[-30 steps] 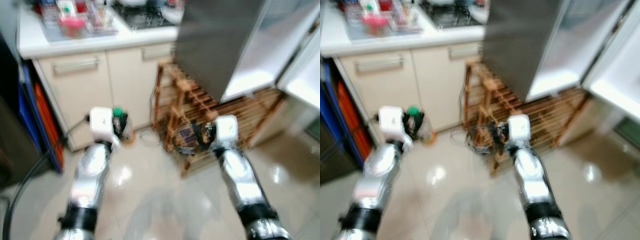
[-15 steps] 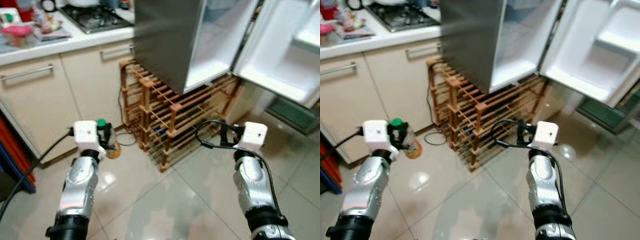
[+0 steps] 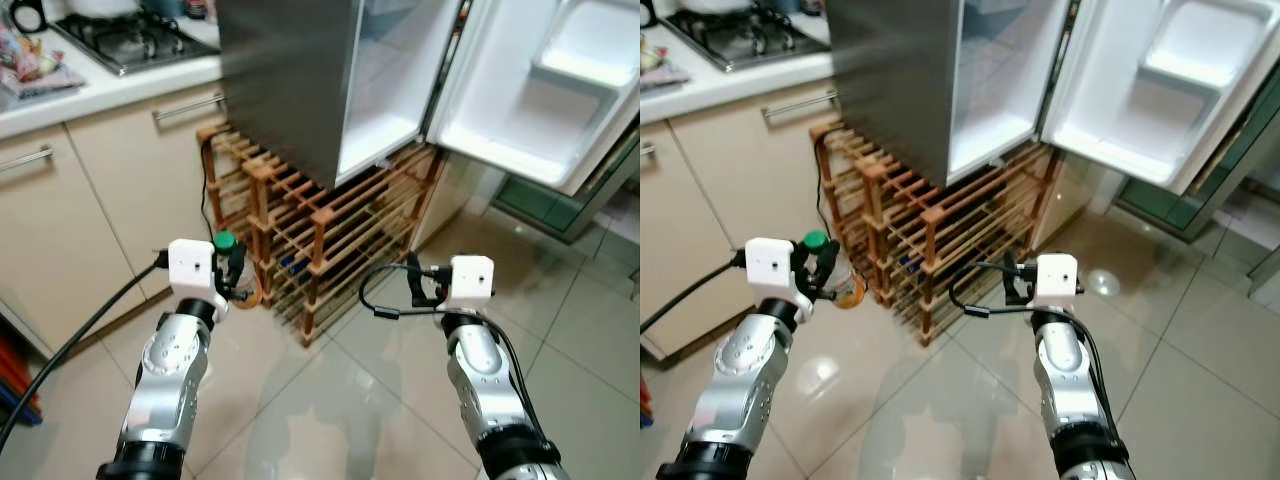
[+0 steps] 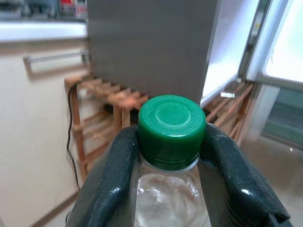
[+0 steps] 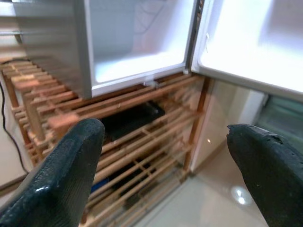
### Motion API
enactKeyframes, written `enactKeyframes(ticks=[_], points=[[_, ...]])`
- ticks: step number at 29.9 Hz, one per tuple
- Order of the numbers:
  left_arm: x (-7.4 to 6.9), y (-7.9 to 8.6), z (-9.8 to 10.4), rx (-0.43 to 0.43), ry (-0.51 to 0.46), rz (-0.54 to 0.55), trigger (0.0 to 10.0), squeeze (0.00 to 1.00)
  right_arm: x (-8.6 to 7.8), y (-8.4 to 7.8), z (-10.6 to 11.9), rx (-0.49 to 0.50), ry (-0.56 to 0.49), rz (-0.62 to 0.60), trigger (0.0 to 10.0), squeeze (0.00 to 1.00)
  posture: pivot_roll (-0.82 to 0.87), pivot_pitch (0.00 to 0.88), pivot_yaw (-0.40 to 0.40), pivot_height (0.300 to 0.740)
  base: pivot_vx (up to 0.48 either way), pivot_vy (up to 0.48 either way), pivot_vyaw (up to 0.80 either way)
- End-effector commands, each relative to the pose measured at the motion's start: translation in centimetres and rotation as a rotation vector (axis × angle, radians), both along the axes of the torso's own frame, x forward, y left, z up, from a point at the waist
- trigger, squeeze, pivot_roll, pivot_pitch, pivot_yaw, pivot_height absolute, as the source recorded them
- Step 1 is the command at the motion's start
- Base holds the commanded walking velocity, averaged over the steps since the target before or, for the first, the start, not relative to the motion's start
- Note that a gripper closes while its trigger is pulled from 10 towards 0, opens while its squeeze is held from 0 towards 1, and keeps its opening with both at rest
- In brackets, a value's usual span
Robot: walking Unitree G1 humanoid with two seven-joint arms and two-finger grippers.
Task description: Restocking fridge
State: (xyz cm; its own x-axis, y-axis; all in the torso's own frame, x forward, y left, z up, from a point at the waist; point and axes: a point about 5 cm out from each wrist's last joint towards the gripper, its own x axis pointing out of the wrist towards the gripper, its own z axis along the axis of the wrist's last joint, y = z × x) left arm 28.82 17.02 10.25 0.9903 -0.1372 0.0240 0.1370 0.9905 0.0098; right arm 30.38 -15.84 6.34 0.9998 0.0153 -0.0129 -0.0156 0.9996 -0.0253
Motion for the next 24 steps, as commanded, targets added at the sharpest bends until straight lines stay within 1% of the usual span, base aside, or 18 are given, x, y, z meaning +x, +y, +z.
enactKeyframes(ticks=[1, 4, 8, 9, 10, 11, 13, 15, 20, 24], points=[[0.5, -0.9, 1.5, -0.001, -0.069, -0.038, 10.0, 0.0, 0.3, -0.8, 0.2, -0.026, 0.002, -0.019, 10.0, 0.0, 0.0, 0.0, -0.041, 0.74, 0.398, -0.266, 0.0], [0.8, -1.3, 1.8, -0.006, -0.076, -0.05, 10.0, 0.0, 0.4, -1.1, 0.3, -0.019, 0.001, -0.029, 10.0, 0.0, 0.0, 0.0, -0.042, 0.74, 0.396, -0.266, -0.75], [1.1, -1.2, 1.7, -0.009, -0.071, -0.038, 10.0, 0.0, 0.4, -1.2, 0.3, -0.017, -0.002, -0.031, 10.0, 0.0, -0.01, 0.0, -0.045, 0.74, 0.394, -0.269, -0.73], [1.4, -0.7, 1.1, -0.026, -0.025, 0.0, 10.0, 0.0, 0.3, -1.2, 0.3, -0.017, -0.003, -0.03, 10.0, 0.0, -0.01, 0.0, -0.044, 0.74, 0.0, 0.0, -0.73], [1.4, -0.7, 1.1, -0.026, -0.025, 0.0, 10.0, 0.0, 0.3, -1.2, 0.3, -0.017, -0.003, -0.03, 10.0, 0.0, -0.01, 0.0, -0.044, 0.74, 0.0, 0.0, -0.73], [1.5, -0.3, 0.8, -0.052, 0.001, 0.033, 10.0, 0.0, 0.3, -1.2, 0.2, -0.015, -0.001, -0.028, 10.0, 0.0, -0.01, 0.0, -0.043, 0.74, 0.0, 0.0, -0.73], [1.5, -0.2, 0.6, -0.061, 0.018, 0.034, 10.0, 0.0, 0.2, -1.2, 0.2, -0.01, -0.001, -0.028, 10.0, 0.0, -0.01, 0.0, -0.041, 0.74, 0.0, 0.0, -0.73], [1.4, -0.4, 0.5, -0.033, 0.019, 0.016, 10.0, 0.0, 0.2, -1.3, 0.1, -0.001, 0.005, -0.032, 10.0, 0.0, -0.01, 0.0, -0.04, 0.74, 0.0, 0.0, -0.72], [1.4, -0.6, 0.5, -0.04, 0.016, 0.011, 10.0, 0.0, 0.1, -1.1, 0.1, -0.014, -0.009, -0.013, 10.0, 0.0, -0.01, 0.0, -0.04, 0.74, 0.0, 0.0, -0.71], [1.4, -0.7, 0.5, -0.042, 0.015, 0.013, 10.0, 0.0, 0.0, -0.9, 0.2, -0.015, -0.014, -0.002, 10.0, 0.0, -0.01, 0.0, -0.041, 0.74, 0.0, 0.0, 0.0]])
